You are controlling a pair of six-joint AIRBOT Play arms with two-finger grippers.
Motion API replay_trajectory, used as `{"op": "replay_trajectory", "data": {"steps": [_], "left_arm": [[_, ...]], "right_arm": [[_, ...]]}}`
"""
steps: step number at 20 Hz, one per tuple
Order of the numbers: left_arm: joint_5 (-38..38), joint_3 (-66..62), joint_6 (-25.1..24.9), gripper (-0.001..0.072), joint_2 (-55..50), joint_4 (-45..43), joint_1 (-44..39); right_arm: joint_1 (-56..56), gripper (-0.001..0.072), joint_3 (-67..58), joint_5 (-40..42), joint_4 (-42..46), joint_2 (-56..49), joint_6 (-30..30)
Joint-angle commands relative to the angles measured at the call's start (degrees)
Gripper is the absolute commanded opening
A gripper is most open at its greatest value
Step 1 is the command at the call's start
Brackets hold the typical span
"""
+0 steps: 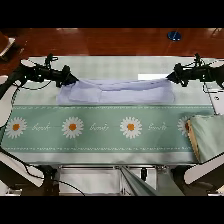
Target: Fold the shirts.
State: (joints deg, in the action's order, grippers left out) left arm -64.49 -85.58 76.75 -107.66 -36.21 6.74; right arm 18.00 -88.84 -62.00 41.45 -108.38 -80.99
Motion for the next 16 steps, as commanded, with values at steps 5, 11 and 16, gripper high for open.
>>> {"op": "replay_trajectory", "data": {"steps": [5,11,16], "left_arm": [[-10.9,-5.5,4.3,0.0506,2.6,-12.3,5.0],[8.9,11.9,9.4,0.0506,22.6,-22.4,9.9],[21.3,28.3,4.7,0.0505,34.9,-16.9,1.1]], "right_arm": [[5.3,0.0410,-0.6,-4.0,2.8,3.3,0.3],[9.4,0.0410,7.1,-6.7,15.0,6.0,-2.5],[5.3,0.0410,10.5,-2.4,6.4,2.8,0.2]]}}
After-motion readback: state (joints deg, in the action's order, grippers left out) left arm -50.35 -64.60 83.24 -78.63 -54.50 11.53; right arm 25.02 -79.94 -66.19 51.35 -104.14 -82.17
